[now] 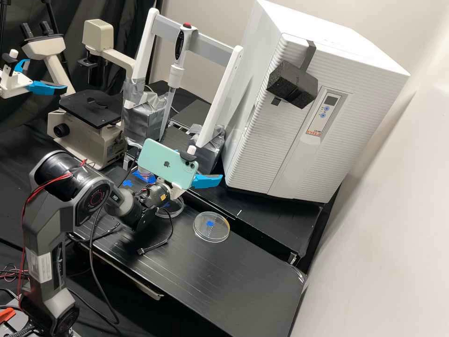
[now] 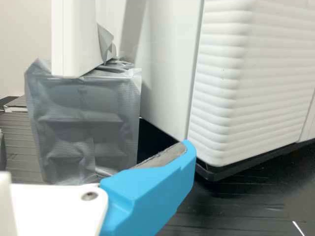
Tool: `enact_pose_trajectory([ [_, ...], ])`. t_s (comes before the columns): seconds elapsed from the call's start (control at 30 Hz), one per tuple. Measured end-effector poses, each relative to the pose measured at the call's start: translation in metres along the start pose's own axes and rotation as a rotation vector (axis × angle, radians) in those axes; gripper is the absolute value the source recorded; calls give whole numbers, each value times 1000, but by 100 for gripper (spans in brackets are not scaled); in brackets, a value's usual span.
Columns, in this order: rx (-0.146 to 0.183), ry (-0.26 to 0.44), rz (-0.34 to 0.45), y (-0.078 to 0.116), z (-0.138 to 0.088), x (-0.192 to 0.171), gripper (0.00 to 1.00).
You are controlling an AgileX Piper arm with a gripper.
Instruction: Close the lid
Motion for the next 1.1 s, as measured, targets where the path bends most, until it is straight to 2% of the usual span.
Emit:
enact_pose_trajectory([
  [0.27, -1, 1, -1, 0, 0, 0, 100],
  [0.43, -17, 11, 7, 4, 9, -9, 100],
  [0.5, -19, -1, 17, 7, 15, -17, 100],
  [0.57, -5, -10, 33, 12, 20, -27, 100],
  [0.8, 3, 3, 98, 31, 33, -63, 100],
  [0.93, -8, 6, 124, 37, 39, -83, 100],
  [1.1, -17, -26, 139, 38, 51, -102, 100],
])
